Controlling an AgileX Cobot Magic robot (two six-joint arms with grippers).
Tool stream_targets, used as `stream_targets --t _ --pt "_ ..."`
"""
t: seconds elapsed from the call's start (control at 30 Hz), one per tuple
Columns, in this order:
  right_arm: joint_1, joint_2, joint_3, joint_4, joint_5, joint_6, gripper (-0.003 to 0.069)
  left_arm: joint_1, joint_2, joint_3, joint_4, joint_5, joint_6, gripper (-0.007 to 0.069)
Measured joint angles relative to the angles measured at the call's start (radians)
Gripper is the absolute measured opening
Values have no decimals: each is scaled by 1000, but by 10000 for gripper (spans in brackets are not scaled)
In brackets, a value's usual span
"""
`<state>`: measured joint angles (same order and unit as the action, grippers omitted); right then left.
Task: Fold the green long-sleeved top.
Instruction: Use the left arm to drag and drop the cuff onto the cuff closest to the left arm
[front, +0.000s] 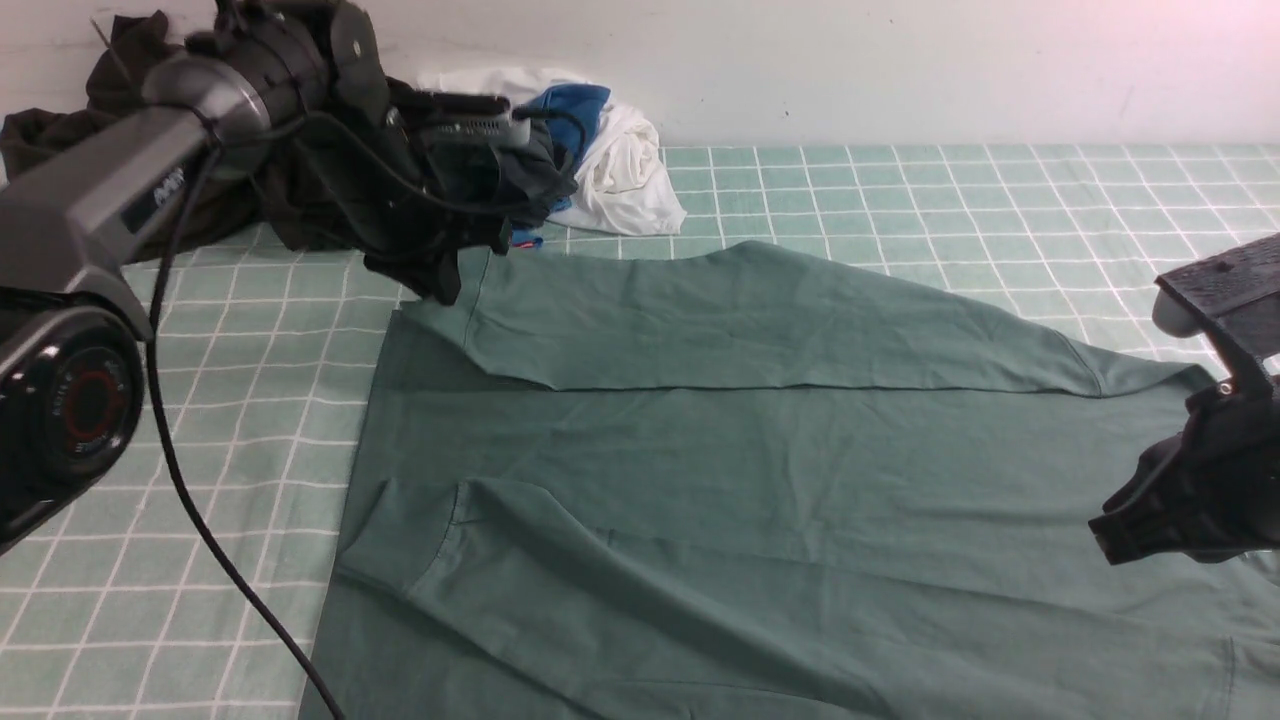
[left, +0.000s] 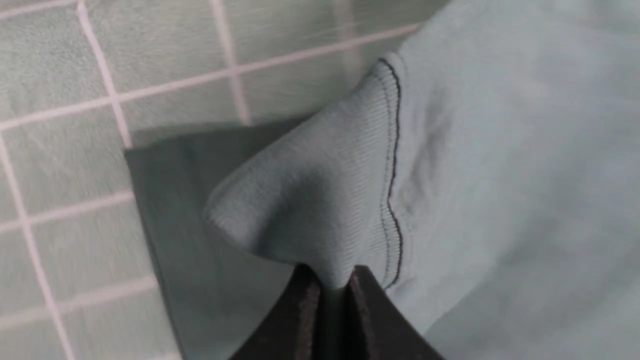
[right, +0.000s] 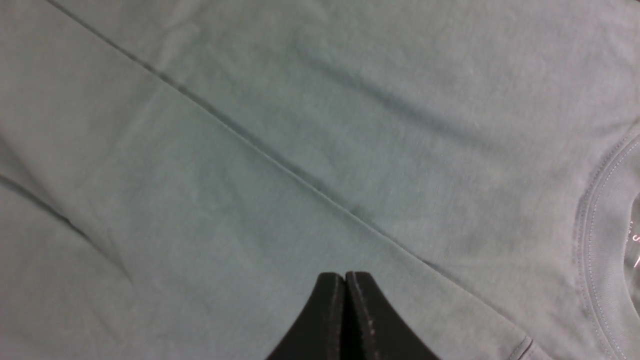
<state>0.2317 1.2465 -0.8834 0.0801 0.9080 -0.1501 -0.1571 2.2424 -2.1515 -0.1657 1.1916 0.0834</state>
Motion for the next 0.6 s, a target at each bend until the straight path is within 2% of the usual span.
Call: stream_targets --t 0.1,0.27,0.5,0.53,0.6 --pt "0 0 -9 0 10 -2 -14 -1 -115 46 -51 23 -7 31" --pt "0 -8 -46 0 44 -2 -14 -1 -337 262 -111 20 -7 31" --pt "0 -46 -57 37 79 -2 -14 -1 -686 891 -221 -130 2 31" --pt "0 -47 -58 38 79 -2 -14 -1 -693 891 -221 -130 2 31" --pt "0 -54 -58 61 81 -9 -14 -1 -777 1092 -246 -222 16 31"
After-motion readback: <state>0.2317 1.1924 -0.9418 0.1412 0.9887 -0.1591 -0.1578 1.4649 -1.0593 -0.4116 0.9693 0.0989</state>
